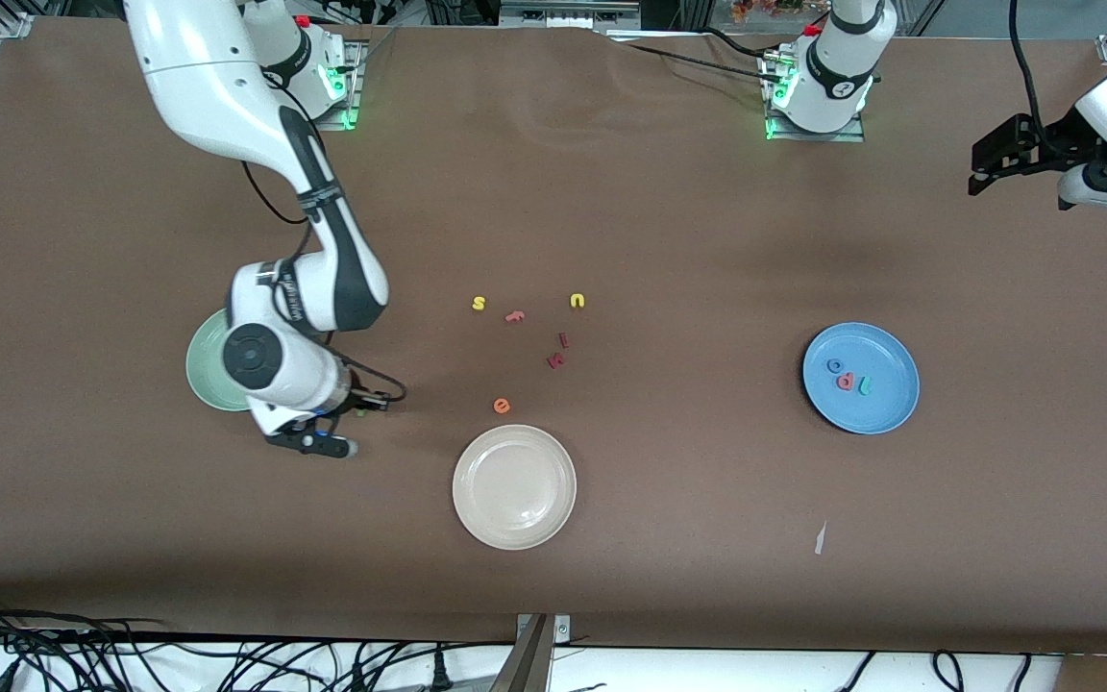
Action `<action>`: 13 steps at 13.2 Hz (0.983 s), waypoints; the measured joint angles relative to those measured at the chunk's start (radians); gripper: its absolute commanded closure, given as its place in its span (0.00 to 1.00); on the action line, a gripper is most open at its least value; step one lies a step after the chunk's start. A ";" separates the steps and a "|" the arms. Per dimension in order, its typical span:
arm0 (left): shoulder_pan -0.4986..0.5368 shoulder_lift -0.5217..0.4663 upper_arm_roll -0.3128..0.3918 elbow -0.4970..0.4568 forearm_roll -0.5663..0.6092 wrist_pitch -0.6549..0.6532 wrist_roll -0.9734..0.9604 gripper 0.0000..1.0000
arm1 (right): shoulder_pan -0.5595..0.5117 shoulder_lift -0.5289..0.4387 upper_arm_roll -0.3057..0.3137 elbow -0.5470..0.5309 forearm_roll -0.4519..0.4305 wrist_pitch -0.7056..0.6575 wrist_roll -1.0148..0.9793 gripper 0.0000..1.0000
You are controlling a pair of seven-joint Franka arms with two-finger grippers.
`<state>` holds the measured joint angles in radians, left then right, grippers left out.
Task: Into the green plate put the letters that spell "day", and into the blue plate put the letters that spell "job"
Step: 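Place the green d on the green plate with the right gripper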
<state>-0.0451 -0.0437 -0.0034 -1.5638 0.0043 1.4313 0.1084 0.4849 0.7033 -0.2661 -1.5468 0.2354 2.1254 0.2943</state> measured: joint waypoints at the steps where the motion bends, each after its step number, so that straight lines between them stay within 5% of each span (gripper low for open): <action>1: -0.015 0.004 0.017 0.000 0.000 0.000 0.000 0.00 | -0.007 -0.015 -0.030 -0.002 0.001 -0.036 -0.048 0.91; 6: -0.030 0.042 0.035 0.004 0.000 0.001 -0.002 0.00 | -0.017 -0.129 -0.132 -0.172 0.004 -0.044 -0.251 0.90; 8: -0.031 0.048 0.035 0.019 0.000 0.001 -0.002 0.00 | -0.017 -0.177 -0.136 -0.300 0.005 0.068 -0.273 0.87; 9: -0.035 0.048 0.035 0.025 0.000 0.001 -0.003 0.00 | -0.016 -0.194 -0.136 -0.356 0.005 0.119 -0.284 0.37; 10: -0.039 0.048 0.035 0.029 0.000 0.001 -0.003 0.00 | -0.014 -0.206 -0.136 -0.399 0.005 0.147 -0.293 0.00; 13: -0.040 0.048 0.035 0.030 0.000 0.001 -0.003 0.00 | -0.013 -0.222 -0.136 -0.420 0.006 0.149 -0.293 0.00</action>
<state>-0.0852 0.0041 0.0317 -1.5334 0.0039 1.4327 0.1054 0.4721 0.4811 -0.4019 -1.9673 0.2411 2.2741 0.0012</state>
